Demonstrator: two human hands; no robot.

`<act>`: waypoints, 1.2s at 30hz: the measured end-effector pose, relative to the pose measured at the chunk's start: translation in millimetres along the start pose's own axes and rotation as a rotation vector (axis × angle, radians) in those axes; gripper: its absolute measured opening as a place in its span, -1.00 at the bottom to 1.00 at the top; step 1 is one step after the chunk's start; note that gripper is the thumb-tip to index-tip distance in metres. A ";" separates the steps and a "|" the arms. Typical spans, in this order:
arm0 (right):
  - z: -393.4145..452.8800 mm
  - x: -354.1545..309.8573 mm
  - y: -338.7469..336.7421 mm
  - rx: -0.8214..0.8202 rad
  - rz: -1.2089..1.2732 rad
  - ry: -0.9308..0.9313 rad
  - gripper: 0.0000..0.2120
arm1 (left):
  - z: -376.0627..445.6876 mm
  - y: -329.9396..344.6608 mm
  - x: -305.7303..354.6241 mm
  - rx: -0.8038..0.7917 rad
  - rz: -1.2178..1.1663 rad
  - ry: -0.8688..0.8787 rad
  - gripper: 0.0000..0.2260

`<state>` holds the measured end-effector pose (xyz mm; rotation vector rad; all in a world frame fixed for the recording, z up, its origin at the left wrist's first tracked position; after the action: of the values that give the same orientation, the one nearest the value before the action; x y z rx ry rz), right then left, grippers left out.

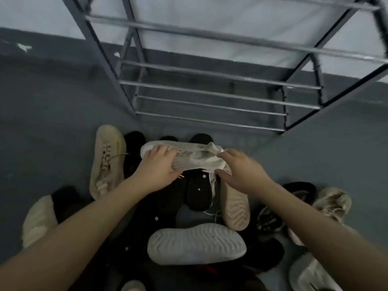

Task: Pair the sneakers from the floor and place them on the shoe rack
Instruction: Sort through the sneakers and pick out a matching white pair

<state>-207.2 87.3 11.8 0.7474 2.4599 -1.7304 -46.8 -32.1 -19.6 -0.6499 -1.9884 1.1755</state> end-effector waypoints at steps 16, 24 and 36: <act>68.3 19.4 68.0 0.093 -0.311 -0.170 -0.19 | 44.8 52.1 -37.4 0.099 0.203 0.132 -0.09; -30.3 -0.4 62.2 0.354 0.022 -0.095 -0.30 | -25.0 37.1 -0.3 0.311 0.065 0.340 -0.28; -181.5 42.4 124.5 0.555 0.226 0.291 -0.34 | -110.7 103.8 83.5 0.291 -0.061 0.307 -0.50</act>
<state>-151.3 297.6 -41.9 1.3457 1.9247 -2.3691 -4.1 133.2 -48.8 -0.5761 -1.5360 1.2170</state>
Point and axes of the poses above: each hand's wrist, its own z-axis towards the middle knuckle, its own y-axis out of the palm, x = y × z, the point moved 6 cm from there along z, towards the middle knuckle, and after that the axes turned 1 degree about y, right-handed, at the moved point
